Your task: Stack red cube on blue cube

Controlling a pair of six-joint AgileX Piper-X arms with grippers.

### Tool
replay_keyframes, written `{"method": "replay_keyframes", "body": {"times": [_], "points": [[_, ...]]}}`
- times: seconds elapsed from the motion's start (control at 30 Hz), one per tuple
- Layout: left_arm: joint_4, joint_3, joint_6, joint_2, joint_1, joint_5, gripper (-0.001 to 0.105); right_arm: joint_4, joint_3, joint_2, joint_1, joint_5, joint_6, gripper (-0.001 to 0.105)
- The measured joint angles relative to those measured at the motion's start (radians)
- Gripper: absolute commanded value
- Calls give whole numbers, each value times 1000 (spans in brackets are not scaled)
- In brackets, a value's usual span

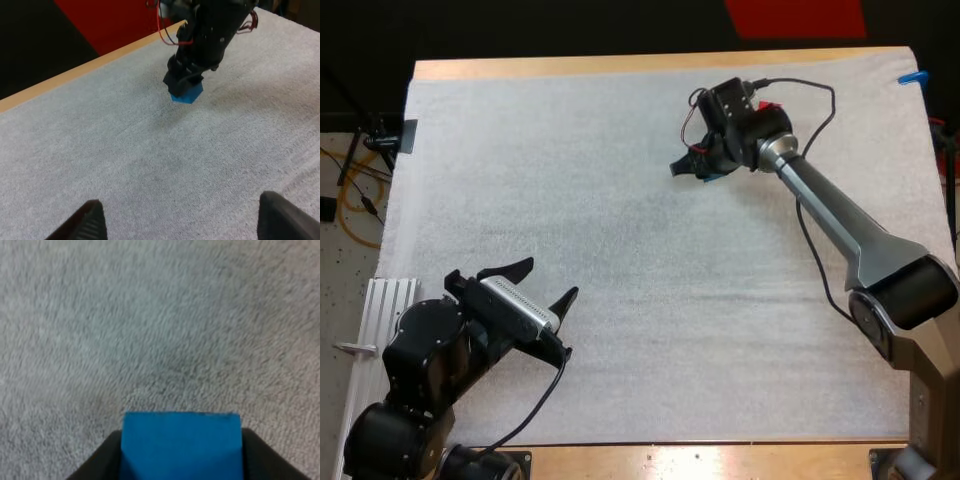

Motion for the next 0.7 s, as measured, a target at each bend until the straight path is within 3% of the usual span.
{"method": "replay_keyframes", "body": {"times": [0.27,0.33,0.5,0.7], "points": [[0,0,0,0,0,0,63,16,53,0,-1,-8,13,34],[0,0,0,0,0,0,63,22,52,0,-1,-8,13,42],[0,0,0,0,0,0,63,26,52,0,-1,-20,13,76],[0,0,0,0,0,0,63,44,52,-30,-1,-47,-49,78]]}}
